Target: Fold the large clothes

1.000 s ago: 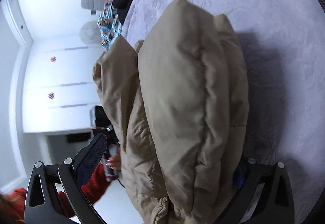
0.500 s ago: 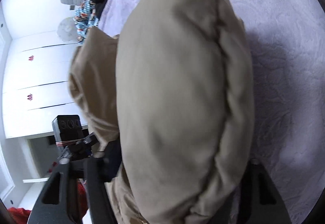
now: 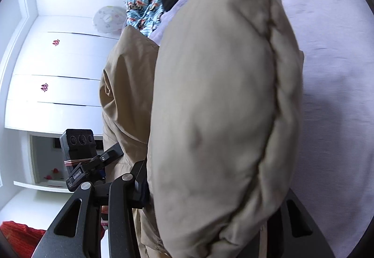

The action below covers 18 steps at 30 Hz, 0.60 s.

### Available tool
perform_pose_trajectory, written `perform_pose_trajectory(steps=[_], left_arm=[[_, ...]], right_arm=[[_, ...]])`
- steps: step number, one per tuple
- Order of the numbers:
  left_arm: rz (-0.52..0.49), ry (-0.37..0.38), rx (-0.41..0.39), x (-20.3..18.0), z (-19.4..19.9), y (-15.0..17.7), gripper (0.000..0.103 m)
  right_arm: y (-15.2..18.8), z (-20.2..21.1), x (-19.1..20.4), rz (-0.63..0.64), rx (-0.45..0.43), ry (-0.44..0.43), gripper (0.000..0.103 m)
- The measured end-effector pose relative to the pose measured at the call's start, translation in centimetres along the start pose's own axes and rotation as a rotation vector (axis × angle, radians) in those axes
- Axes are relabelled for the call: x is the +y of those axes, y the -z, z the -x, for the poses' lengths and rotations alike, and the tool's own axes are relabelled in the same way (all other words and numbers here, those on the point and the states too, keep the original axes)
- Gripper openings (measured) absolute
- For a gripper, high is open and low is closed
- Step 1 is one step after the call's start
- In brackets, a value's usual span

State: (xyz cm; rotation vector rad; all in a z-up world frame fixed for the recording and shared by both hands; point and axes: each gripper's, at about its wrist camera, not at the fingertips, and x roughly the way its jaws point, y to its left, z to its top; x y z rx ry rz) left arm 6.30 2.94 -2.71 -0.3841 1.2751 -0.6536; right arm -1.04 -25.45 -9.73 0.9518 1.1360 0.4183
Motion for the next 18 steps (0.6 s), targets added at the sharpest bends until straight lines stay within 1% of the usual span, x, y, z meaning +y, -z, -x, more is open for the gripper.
perform_pose_trajectory(steps=[3, 6, 8, 10, 11, 12, 14, 15, 17, 18], left_arm=[[0.001, -0.053, -0.016, 5.1, 3.9, -1.9, 0.072], [0.018, -0.101, -0.027, 10.1, 6.3, -3.1, 0.072], [0.029, -0.141, -0.032, 13.3, 7.2, -3.6, 0.072], [0.046, -0.176, -0.026, 15.9, 6.7, -3.4, 0.072], [0.056, -0.189, -0.021, 17.4, 6.6, -3.3, 0.074], [0.071, -0.199, -0.014, 18.3, 5.9, -3.1, 0.075], [0.089, -0.189, -0.016, 18.9, 5.1, -2.5, 0.078], [0.088, -0.189, -0.023, 18.7, 4.8, -1.6, 0.079], [0.08, -0.208, -0.034, 18.6, 5.2, -0.8, 0.079], [0.073, -0.221, -0.038, 18.7, 5.7, -0.5, 0.079]], right_arm=[[0.2, -5.2, 3.2, 0.01, 0.012, -0.021, 0.048], [0.4, -11.6, 6.2, 0.025, 0.034, -0.032, 0.048], [0.4, -15.4, 7.6, 0.032, 0.042, -0.031, 0.048], [0.6, -18.8, 8.4, 0.024, 0.053, -0.021, 0.048], [0.6, -20.7, 8.8, 0.018, 0.062, -0.006, 0.048], [0.6, -22.0, 8.9, 0.011, 0.071, 0.011, 0.048], [0.7, -24.2, 8.9, -0.018, 0.083, 0.061, 0.049], [1.2, -24.5, 9.2, -0.031, 0.082, 0.073, 0.052], [1.7, -24.6, 9.3, -0.063, 0.083, 0.096, 0.056], [2.0, -24.2, 9.1, -0.071, 0.087, 0.111, 0.057]])
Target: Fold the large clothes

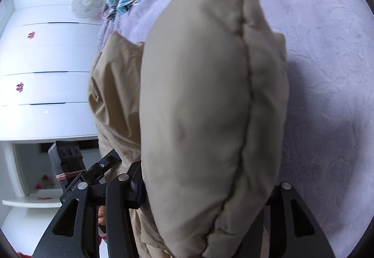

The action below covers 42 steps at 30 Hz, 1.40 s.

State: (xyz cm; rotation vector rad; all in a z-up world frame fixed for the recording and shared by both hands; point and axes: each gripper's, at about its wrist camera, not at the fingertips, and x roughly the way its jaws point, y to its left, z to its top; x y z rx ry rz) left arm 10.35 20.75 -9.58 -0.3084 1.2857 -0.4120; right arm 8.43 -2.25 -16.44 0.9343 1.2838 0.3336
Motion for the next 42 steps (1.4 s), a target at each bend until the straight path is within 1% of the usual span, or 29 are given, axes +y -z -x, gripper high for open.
perform_pose_trajectory(steps=[2, 4, 5, 7, 8, 9, 10, 11, 12, 13, 14, 15, 16, 17, 18, 19, 20, 21, 22, 24, 25, 26, 27, 29, 31, 34, 38, 40, 42], left_arm=[[-0.006, -0.017, -0.026, 0.1, 1.2, 0.3, 0.078], [-0.008, -0.024, -0.069, 0.8, 2.9, 0.0, 0.078], [-0.01, -0.033, -0.095, 0.8, 3.6, -0.7, 0.078], [-0.022, -0.061, -0.16, 1.0, 5.3, -2.2, 0.078], [-0.03, -0.08, -0.188, 1.4, 5.9, -3.0, 0.078], [-0.041, -0.101, -0.208, 1.8, 6.2, -4.0, 0.078], [-0.053, -0.121, -0.215, 2.0, 6.0, -5.0, 0.078], [-0.063, -0.134, -0.215, 1.9, 5.4, -5.9, 0.078], [-0.072, -0.155, -0.205, 2.1, 4.3, -6.8, 0.078], [-0.076, -0.174, -0.188, 2.2, 3.3, -7.5, 0.078], [-0.076, -0.176, -0.167, 2.3, 2.2, -8.0, 0.078], [-0.073, -0.168, -0.155, 1.8, 1.4, -8.6, 0.078], [-0.074, -0.161, -0.15, 0.9, 0.7, -8.9, 0.078], [-0.081, -0.149, -0.147, 0.3, 0.4, -9.0, 0.078], [-0.095, -0.147, -0.146, -0.7, 0.1, -8.8, 0.078], [-0.116, -0.157, -0.145, -1.5, -0.1, -8.7, 0.078], [-0.148, -0.173, -0.142, -2.3, -0.5, -8.5, 0.078], [-0.194, -0.195, -0.138, -3.5, -0.9, -8.1, 0.078], [-0.227, -0.21, -0.137, -4.3, -1.3, -7.7, 0.078], [-0.278, -0.229, -0.136, -5.7, -2.2, -6.9, 0.078], [-0.29, -0.233, -0.136, -6.1, -2.5, -6.6, 0.078], [-0.299, -0.234, -0.131, -6.5, -2.9, -6.4, 0.078], [-0.311, -0.243, -0.127, -6.8, -3.3, -6.2, 0.078], [-0.324, -0.263, -0.125, -6.9, -3.5, -6.1, 0.079], [-0.319, -0.258, -0.122, -6.6, -3.4, -6.2, 0.079], [-0.299, -0.247, -0.119, -6.0, -3.3, -6.3, 0.079], [-0.297, -0.25, -0.122, -6.0, -3.2, -6.2, 0.079], [-0.291, -0.254, -0.121, -6.0, -3.0, -6.2, 0.079], [-0.277, -0.256, -0.114, -5.9, -2.5, -6.2, 0.079]], right_arm=[[-0.2, 0.8, -0.4, 0.001, 0.007, 0.043, 0.06], [0.1, 2.2, 0.3, 0.008, -0.009, 0.112, 0.061], [0.3, 3.5, 0.5, 0.008, -0.03, 0.145, 0.061], [1.0, 7.1, 1.2, 0.024, -0.114, 0.231, 0.061], [1.6, 8.8, 1.9, 0.043, -0.189, 0.289, 0.059], [1.5, 10.8, 2.1, 0.063, -0.257, 0.319, 0.046], [1.8, 11.6, 3.2, 0.081, -0.299, 0.32, 0.04], [1.8, 12.4, 4.3, 0.101, -0.335, 0.294, 0.039], [1.6, 12.3, 5.5, 0.115, -0.348, 0.268, 0.039], [1.1, 11.5, 7.5, 0.136, -0.338, 0.241, 0.039], [0.0, 10.2, 8.7, 0.155, -0.307, 0.212, 0.04], [-0.8, 8.9, 9.2, 0.166, -0.275, 0.187, 0.045], [-1.5, 8.0, 8.5, 0.164, -0.251, 0.179, 0.05], [-2.6, 6.5, 8.8, 0.155, -0.237, 0.175, 0.053], [-3.6, 5.4, 8.7, 0.14, -0.232, 0.169, 0.052], [-3.5, 5.0, 8.2, 0.118, -0.224, 0.168, 0.047], [-3.4, 4.8, 7.6, 0.098, -0.227, 0.192, 0.019], [-3.8, 4.3, 7.3, 0.082, -0.226, 0.247, 0.013], [-2.9, 5.0, 6.4, 0.069, -0.228, 0.282, 0.013], [-2.7, 3.9, 4.6, 0.031, -0.221, 0.34, 0.012], [-2.1, 4.3, 3.2, 0.017, -0.212, 0.373, 0.012], [-2.1, 4.2, 2.0, 0.002, -0.201, 0.408, 0.007], [-1.8, 4.0, 0.8, -0.02, -0.188, 0.424, 0.006], [-1.1, 3.9, -1.8, -0.069, -0.185, 0.377, 0.006], [-0.7, 4.6, -2.6, -0.103, -0.195, 0.338, 0.007], [-0.2, 5.6, -0.6, -0.046, -0.208, 0.366, 0.008], [2.6, 7.3, 3.8, 0.087, -0.237, 0.364, 0.008], [4.3, 7.2, 5.4, 0.142, -0.222, 0.363, 0.008], [5.7, 6.3, 5.9, 0.182, -0.182, 0.387, 0.008]])
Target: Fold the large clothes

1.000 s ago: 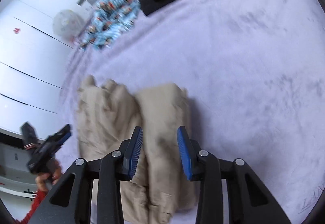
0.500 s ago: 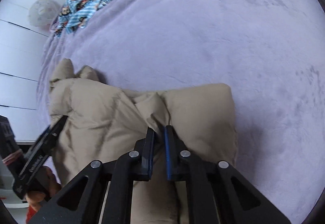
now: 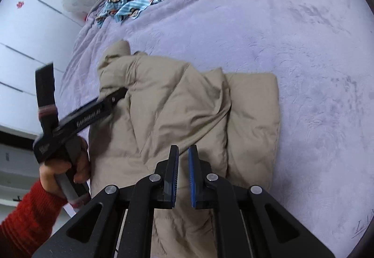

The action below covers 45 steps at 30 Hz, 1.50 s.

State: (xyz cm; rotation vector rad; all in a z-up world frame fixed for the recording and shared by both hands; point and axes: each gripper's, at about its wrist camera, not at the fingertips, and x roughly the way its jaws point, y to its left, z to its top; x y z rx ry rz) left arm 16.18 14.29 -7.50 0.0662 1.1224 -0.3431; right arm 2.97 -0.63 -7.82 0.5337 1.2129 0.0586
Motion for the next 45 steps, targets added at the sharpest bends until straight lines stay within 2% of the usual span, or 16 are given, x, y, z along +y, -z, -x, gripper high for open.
perform_pose_trajectory(steps=[2, 5, 9, 14, 17, 25, 32, 39, 45], left_arm=[[0.011, 0.002, 0.01, 0.3, 0.9, 0.0, 0.079], [0.017, 0.011, 0.001, 1.1, 3.3, 0.8, 0.079], [0.033, 0.011, -0.008, 2.8, 6.8, 4.0, 0.079], [0.064, 0.005, 0.085, 3.6, 7.3, 9.6, 0.079], [0.127, 0.024, 0.121, 3.9, 6.9, 11.5, 0.081], [0.141, -0.026, 0.13, 2.7, 7.8, 12.9, 0.081], [0.177, -0.083, 0.13, 1.6, 9.0, 13.4, 0.081], [0.175, -0.129, 0.117, -0.5, 11.7, 14.6, 0.081], [0.191, -0.133, 0.121, -2.6, 15.0, 16.9, 0.081]], right_arm=[[1.2, -1.2, 0.2, 0.012, 0.041, 0.034, 0.007], [2.2, -1.9, -0.5, -0.033, 0.063, 0.026, 0.007], [2.5, -1.4, -0.6, -0.027, 0.057, 0.033, 0.007], [3.7, -0.2, -0.5, -0.007, 0.053, 0.041, 0.008], [4.5, 0.1, -0.7, -0.005, 0.056, 0.049, 0.008], [5.7, 1.5, -0.3, 0.025, 0.074, 0.045, 0.011], [7.8, 1.4, -1.2, 0.036, 0.129, 0.018, 0.011], [8.6, 2.7, -2.4, 0.043, 0.139, -0.036, 0.011], [10.1, 4.5, -3.6, 0.063, 0.15, -0.076, 0.011]])
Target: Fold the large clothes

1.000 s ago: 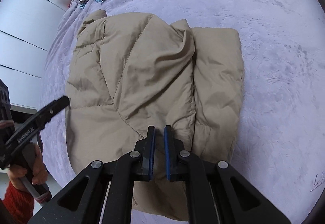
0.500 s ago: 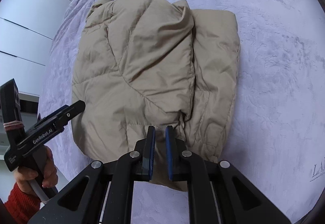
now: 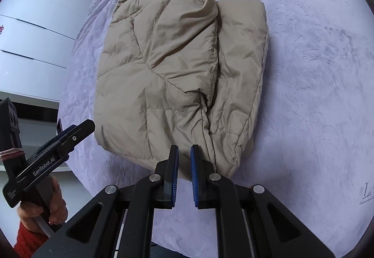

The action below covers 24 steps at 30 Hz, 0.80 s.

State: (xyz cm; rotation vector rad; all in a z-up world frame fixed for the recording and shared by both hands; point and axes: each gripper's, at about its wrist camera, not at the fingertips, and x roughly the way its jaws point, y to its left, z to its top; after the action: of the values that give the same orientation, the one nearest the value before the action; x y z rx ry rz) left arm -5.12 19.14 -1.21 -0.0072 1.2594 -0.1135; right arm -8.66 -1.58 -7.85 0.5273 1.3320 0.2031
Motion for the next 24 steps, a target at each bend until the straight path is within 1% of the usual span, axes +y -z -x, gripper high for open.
perform_pose_trajectory(steps=[2, 5, 7, 9, 10, 12, 14, 17, 20, 22, 23, 24], left_arm=[[-0.003, 0.007, 0.004, -0.3, 1.0, 1.0, 0.081], [-0.025, -0.008, 0.007, -0.7, 2.2, 2.1, 0.081], [-0.037, -0.009, 0.005, -0.7, 2.9, 2.4, 0.082], [-0.038, -0.013, -0.009, -0.4, 3.5, 2.5, 0.102], [-0.035, -0.013, -0.022, -0.2, 3.8, 2.4, 0.103], [-0.048, 0.007, -0.026, 0.4, 4.4, 2.2, 0.103], [-0.068, 0.011, -0.028, 0.9, 5.0, 1.7, 0.103], [-0.127, -0.014, -0.046, 1.3, 5.9, 0.9, 0.103], [-0.155, -0.035, -0.061, 1.9, 6.7, -0.2, 0.103], [-0.133, 0.01, -0.073, 2.8, 7.4, -0.9, 0.103], [-0.12, 0.023, -0.082, 3.2, 7.7, -1.2, 0.103], [-0.11, 0.018, -0.096, 3.5, 8.2, -1.6, 0.103]], right_arm=[[0.6, 0.7, -0.1, 0.013, 0.007, -0.003, 0.012], [1.7, 2.1, -0.2, 0.012, 0.013, 0.007, 0.012], [2.4, 3.4, -0.3, 0.001, -0.004, 0.013, 0.012], [2.9, 4.6, -0.2, -0.011, -0.033, 0.025, 0.012], [3.0, 4.9, 0.0, -0.017, -0.045, 0.033, 0.012], [3.3, 5.3, 0.3, -0.032, -0.071, 0.05, 0.012], [3.6, 5.4, 0.7, -0.064, -0.091, 0.061, 0.012], [3.9, 5.4, 1.8, -0.1, -0.101, 0.06, 0.012], [3.9, 6.3, 3.6, -0.095, -0.134, 0.099, 0.012], [3.8, 7.1, 4.9, -0.082, -0.162, 0.135, 0.013], [3.6, 7.6, 5.8, -0.067, -0.178, 0.162, 0.021], [3.5, 8.0, 6.5, -0.051, -0.193, 0.19, 0.043]])
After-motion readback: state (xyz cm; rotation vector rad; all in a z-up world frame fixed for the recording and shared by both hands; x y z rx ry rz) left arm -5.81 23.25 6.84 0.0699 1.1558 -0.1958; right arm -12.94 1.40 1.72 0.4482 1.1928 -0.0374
